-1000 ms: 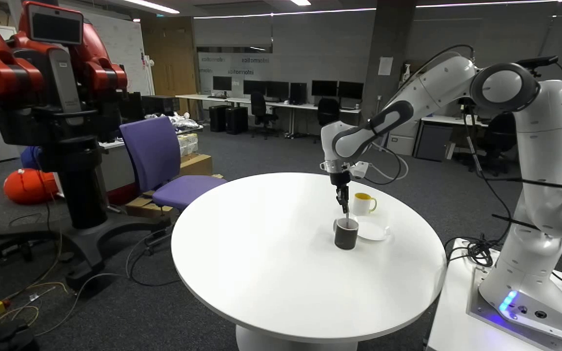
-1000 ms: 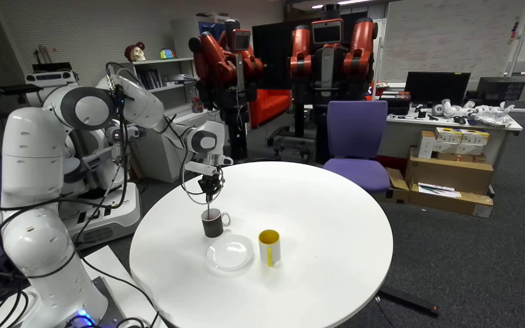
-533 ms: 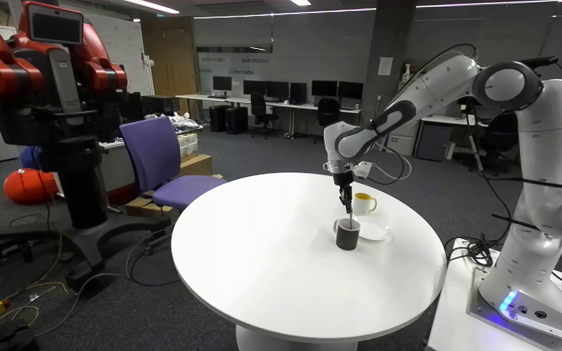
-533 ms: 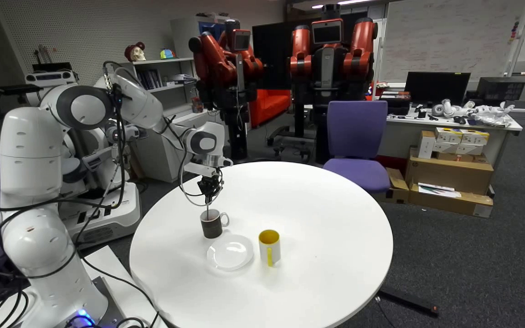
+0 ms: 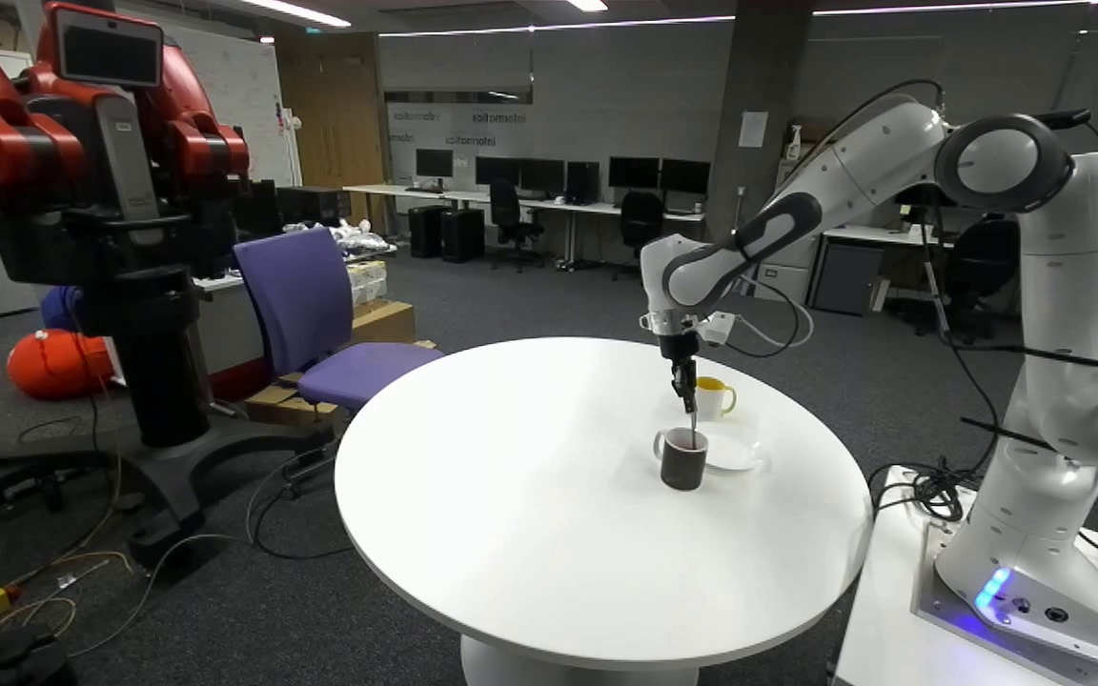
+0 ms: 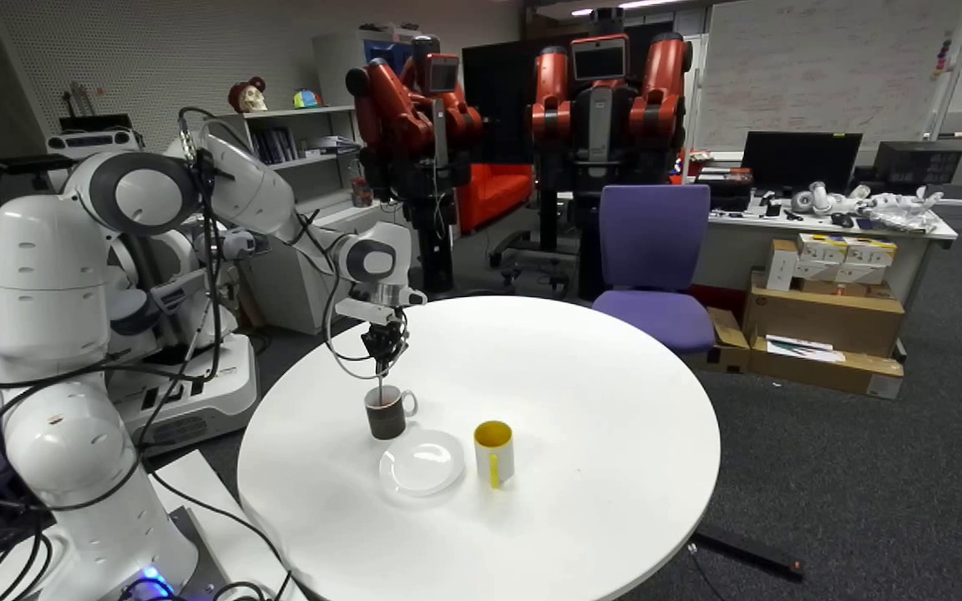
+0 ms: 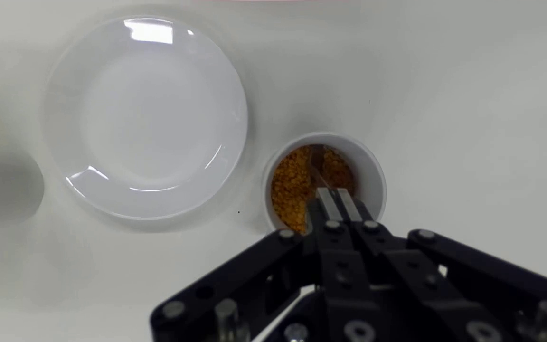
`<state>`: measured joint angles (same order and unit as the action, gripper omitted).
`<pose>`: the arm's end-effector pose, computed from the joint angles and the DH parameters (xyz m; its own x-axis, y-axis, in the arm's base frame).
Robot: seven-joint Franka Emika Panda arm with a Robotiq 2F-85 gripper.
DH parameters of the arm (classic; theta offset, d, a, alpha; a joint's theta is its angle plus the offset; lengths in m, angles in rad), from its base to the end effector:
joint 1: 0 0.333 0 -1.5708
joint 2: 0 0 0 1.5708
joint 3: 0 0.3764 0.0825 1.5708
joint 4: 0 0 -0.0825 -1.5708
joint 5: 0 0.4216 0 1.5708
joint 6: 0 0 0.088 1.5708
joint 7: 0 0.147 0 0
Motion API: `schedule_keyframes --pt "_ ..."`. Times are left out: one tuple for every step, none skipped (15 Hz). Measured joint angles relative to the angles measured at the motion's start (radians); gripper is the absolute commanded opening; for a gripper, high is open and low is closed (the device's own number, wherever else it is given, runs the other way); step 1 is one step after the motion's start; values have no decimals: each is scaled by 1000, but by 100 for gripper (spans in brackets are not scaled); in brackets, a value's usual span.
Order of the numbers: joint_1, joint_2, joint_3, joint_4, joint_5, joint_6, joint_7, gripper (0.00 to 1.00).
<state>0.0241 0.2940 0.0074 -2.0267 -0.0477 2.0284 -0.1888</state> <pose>0.5946 0.0142 0.2763 0.9272 0.2378 -0.2895 0.2419 -0.9700 -0.0220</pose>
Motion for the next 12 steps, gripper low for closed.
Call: schedule_keyframes --pt "0 0 -3 -2 0 5 0 0" --pt "0 0 -6 -7 0 16 0 0" --pt "-1 0 -8 -11 0 27 0 0" --pt "-1 0 -9 -17 0 38 0 0" --pt "-2 0 -9 -20 0 50 0 0" --pt "-2 1 -9 -23 -1 59 0 0" --pt "-2 2 -9 -24 -1 65 0 0" --pt "-2 3 -9 -24 -2 68 0 0" --pt "-1 3 -9 -24 -6 70 0 0" --pt "-1 3 -9 -24 -12 71 0 0" --pt "-1 3 -9 -24 -20 72 0 0" --pt "-1 3 -9 -23 -27 73 0 0"
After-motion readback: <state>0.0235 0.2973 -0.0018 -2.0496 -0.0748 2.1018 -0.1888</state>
